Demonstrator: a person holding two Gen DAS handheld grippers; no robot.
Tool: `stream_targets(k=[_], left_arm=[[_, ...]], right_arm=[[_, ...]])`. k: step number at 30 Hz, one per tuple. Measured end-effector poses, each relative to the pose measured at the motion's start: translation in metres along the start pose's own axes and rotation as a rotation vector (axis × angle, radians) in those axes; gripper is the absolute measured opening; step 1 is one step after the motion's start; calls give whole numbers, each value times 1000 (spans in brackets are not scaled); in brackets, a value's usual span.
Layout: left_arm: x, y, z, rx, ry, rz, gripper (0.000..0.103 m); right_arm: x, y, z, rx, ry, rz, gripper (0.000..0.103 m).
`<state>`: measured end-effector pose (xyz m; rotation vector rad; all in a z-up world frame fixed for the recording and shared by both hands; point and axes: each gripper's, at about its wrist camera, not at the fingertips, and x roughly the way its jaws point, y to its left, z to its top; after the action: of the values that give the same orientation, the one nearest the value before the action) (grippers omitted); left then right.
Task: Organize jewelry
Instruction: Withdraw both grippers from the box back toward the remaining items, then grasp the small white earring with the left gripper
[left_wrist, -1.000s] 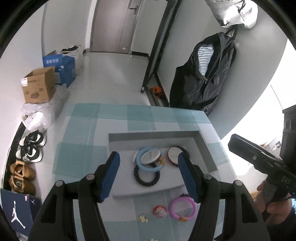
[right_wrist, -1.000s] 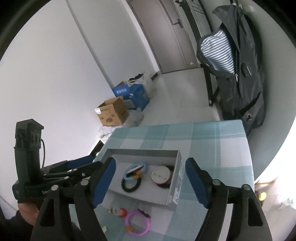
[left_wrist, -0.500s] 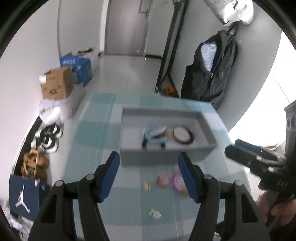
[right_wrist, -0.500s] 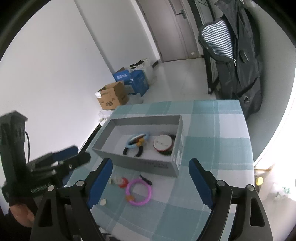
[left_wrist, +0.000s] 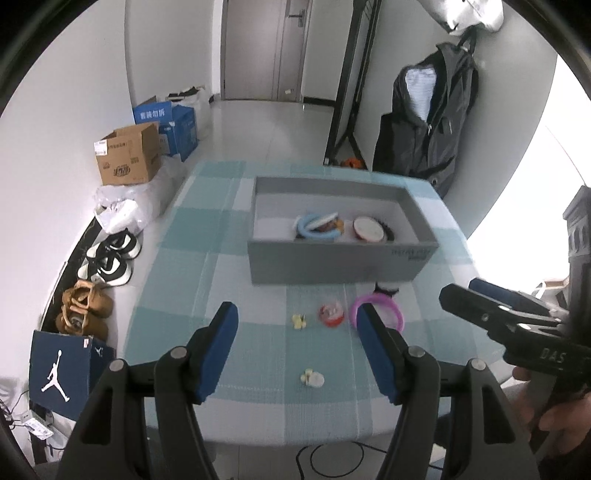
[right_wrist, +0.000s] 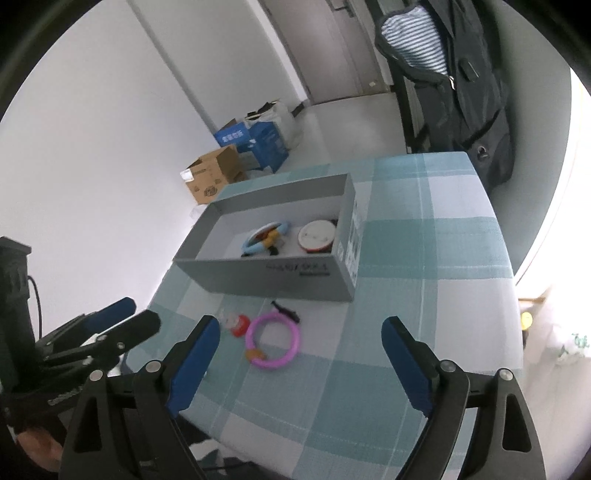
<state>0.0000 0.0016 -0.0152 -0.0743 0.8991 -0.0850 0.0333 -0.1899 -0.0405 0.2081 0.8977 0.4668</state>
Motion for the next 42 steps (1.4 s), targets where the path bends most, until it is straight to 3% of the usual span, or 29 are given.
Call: stream_targets(k=[6, 11, 15, 21, 26, 27, 29, 33, 40, 42], left_arm=[[9, 6, -14, -29, 53, -24, 62], [17, 5, -22, 1, 86, -15, 63], [27, 1, -25, 22, 144, -56, 63], [38, -11, -29, 94, 184, -15, 62], [34, -13, -27, 105, 192, -22, 61], [33, -14, -27, 115, 192, -11, 58], [32, -15, -28, 145, 186, 9, 36], [32, -16, -28, 159, 198, -27, 13], [37, -14, -24, 152, 203, -53, 11], [35, -9, -21, 121, 199, -77, 11]], right_arm=[[1, 3, -12, -29, 23, -20, 90], [9, 1, -16, -40, 47, -8, 90], [15, 1, -18, -43, 71, -29, 90], [10, -1, -17, -35, 54, -34, 90], [10, -4, -16, -24, 57, -44, 90], [10, -5, -16, -21, 56, -45, 90], [10, -7, -15, -14, 55, -47, 90], [12, -9, -14, 2, 56, -51, 90], [12, -6, -15, -16, 58, -59, 90], [12, -7, -16, -7, 64, -26, 90]])
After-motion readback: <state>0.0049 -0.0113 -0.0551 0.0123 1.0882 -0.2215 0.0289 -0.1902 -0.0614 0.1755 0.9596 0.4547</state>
